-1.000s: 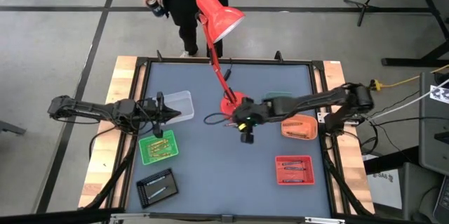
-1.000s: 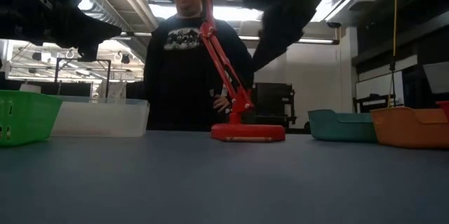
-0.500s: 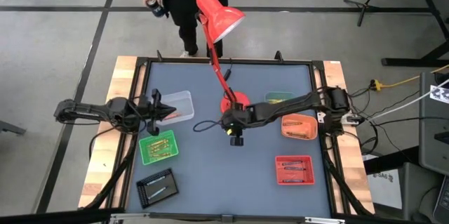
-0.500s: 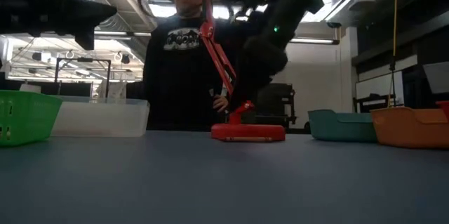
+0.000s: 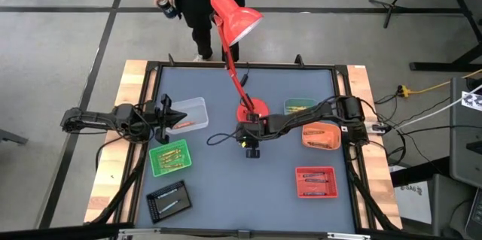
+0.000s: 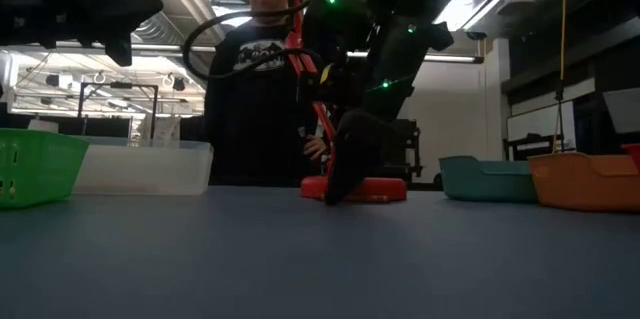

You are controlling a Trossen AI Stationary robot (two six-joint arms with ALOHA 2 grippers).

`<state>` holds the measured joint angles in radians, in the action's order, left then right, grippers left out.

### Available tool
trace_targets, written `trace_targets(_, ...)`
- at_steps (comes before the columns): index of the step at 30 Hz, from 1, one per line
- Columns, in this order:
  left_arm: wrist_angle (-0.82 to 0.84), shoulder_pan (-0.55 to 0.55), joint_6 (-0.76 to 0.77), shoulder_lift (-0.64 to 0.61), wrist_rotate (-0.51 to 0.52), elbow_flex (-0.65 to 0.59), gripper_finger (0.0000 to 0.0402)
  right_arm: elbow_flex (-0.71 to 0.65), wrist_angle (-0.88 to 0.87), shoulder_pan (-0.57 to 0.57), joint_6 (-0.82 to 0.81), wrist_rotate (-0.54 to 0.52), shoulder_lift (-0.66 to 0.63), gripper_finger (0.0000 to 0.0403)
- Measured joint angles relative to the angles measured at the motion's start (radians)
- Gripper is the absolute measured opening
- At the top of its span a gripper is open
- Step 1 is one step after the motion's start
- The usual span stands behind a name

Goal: Sort crayons
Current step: Put the brown crayon into the orange bin

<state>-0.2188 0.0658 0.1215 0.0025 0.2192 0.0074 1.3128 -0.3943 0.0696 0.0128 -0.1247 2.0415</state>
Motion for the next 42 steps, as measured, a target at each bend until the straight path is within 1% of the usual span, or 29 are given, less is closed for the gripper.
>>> trace_targets(5, 0.001, 0.0, 0.0, 0.0, 0.0, 0.0, 0.0, 0.001, 0.001, 0.0, 0.0, 0.0, 0.001, 0.0133)
trace_targets(9, 0.001, 0.0, 0.0, 0.0, 0.0, 0.0, 0.0, 0.036, -0.021, 0.002, 0.0, -0.003, 0.007, 0.0133)
trace_targets(15, 0.0, 0.001, 0.0, 0.0, 0.0, 0.0, 0.0, 0.09, -0.017, -0.006, 0.002, -0.091, 0.008, 0.0133)
trace_targets(20, 0.001, 0.001, 0.0, 0.0, 0.0, 0.0, 0.0, 0.091, -0.032, -0.026, 0.001, -0.073, 0.007, 0.0133)
trace_targets(28, 0.0, 0.001, 0.0, 0.0, 0.0, 0.0, 0.0, 0.09, -0.063, -0.023, -0.006, -0.025, 0.005, 0.0133)
trace_targets(32, 0.001, 0.001, 0.0, 0.0, 0.0, 0.0, 0.0, 0.081, -0.085, -0.023, -0.01, -0.05, 0.009, 0.0133)
trace_targets(42, 0.0, 0.042, 0.0, 0.0, 0.002, 0.0, 0.0, 0.08, -0.117, -0.024, -0.013, -0.051, 0.01, 0.0133)
